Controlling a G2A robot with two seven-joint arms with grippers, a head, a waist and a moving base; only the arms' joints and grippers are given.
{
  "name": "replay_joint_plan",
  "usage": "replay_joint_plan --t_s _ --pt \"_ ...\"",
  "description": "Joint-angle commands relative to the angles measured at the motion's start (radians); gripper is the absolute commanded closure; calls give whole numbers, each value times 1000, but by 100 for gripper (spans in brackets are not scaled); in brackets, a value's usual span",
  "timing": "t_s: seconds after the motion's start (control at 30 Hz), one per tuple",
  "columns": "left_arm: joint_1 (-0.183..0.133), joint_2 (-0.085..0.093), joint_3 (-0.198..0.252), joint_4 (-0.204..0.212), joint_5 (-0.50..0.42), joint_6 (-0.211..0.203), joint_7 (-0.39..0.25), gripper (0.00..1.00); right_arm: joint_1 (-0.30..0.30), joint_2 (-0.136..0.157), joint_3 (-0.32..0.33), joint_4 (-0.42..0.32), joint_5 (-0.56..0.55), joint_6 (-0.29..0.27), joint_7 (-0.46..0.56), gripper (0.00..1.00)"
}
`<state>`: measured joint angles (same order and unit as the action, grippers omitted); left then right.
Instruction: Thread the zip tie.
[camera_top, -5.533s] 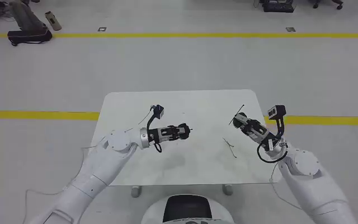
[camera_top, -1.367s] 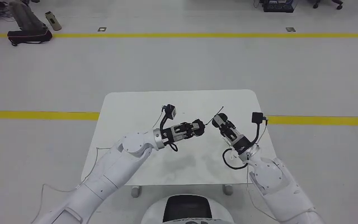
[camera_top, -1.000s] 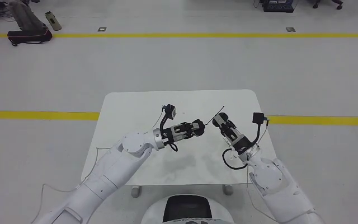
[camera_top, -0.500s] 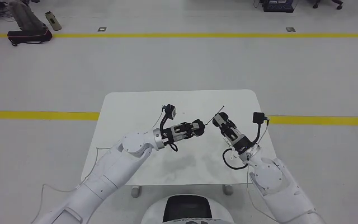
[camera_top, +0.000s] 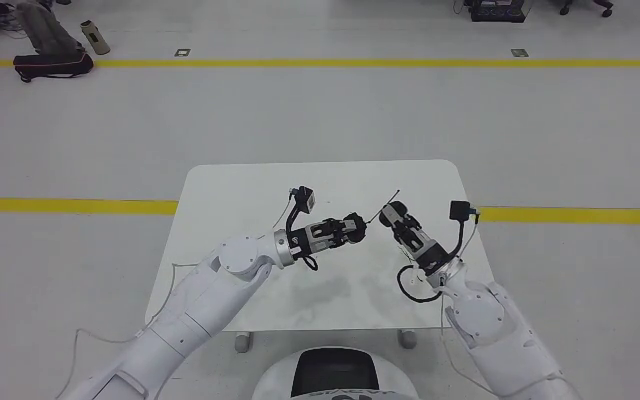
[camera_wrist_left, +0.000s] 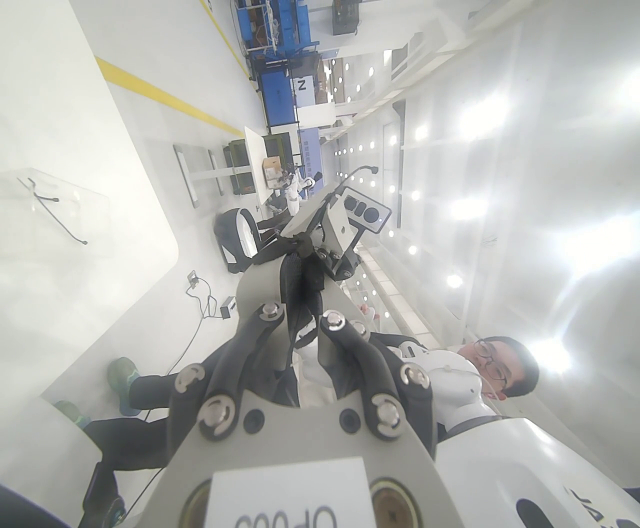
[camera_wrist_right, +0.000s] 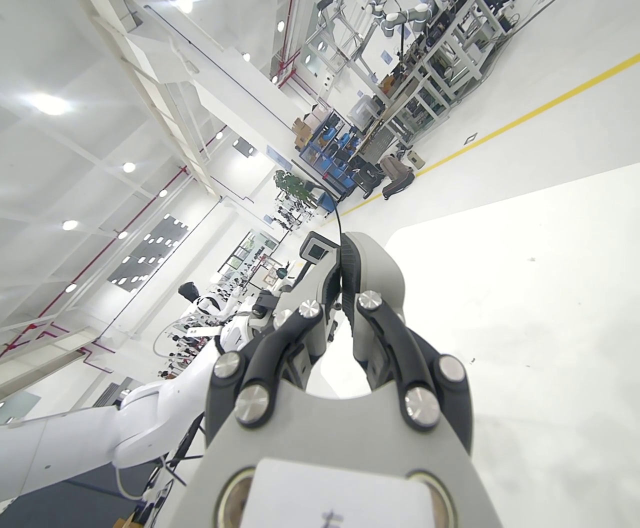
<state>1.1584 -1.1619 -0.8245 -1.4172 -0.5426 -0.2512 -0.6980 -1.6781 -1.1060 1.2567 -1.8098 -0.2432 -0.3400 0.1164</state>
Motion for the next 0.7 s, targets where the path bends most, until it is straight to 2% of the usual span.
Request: replay_joint_plan --t_s 0.0,0.67 --pt "0 0 0 0 0 0 0 100 2 -1 -1 2 -2 0 0 100" --pt "0 0 0 0 0 0 0 100 17 -3 -12 12 -34 0 1 100"
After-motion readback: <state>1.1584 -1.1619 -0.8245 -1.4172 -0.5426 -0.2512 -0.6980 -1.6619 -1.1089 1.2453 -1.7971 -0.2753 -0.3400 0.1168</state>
